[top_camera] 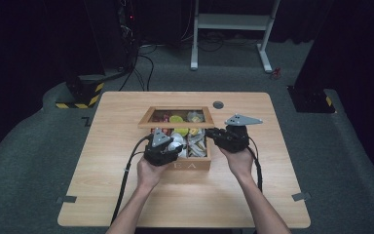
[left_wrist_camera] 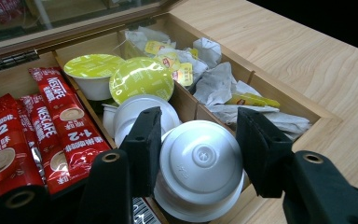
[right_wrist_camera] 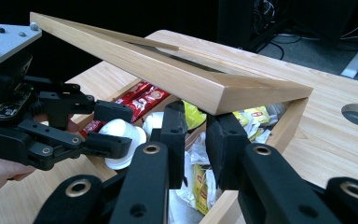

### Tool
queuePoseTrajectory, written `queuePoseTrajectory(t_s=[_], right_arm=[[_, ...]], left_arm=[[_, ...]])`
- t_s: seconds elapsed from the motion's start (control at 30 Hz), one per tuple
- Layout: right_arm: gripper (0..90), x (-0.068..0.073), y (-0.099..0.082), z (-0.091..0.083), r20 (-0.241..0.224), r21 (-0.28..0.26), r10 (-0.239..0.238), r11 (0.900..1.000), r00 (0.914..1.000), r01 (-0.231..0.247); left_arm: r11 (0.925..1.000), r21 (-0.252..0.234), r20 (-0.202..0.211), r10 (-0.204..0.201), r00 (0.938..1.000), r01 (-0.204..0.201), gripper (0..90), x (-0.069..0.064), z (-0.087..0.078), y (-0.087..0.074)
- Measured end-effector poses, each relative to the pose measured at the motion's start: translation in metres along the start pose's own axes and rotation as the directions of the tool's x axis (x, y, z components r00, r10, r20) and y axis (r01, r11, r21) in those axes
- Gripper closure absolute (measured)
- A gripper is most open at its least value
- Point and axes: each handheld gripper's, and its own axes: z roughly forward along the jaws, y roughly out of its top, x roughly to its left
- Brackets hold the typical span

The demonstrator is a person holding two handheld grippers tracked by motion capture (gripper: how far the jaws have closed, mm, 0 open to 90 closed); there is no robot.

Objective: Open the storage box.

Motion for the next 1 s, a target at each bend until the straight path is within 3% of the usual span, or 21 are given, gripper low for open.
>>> queuePoseTrajectory(t_s=[1.0], right_arm=[[77.4,0.001,0.002,0.001,0.000,0.000,-0.004,1.0000,1.0000,0.004]], left_arm=[[0.9996,-0.028,0.003,0.007,1.0000,-0.007,51.9,0.003,-0.027,0.000]])
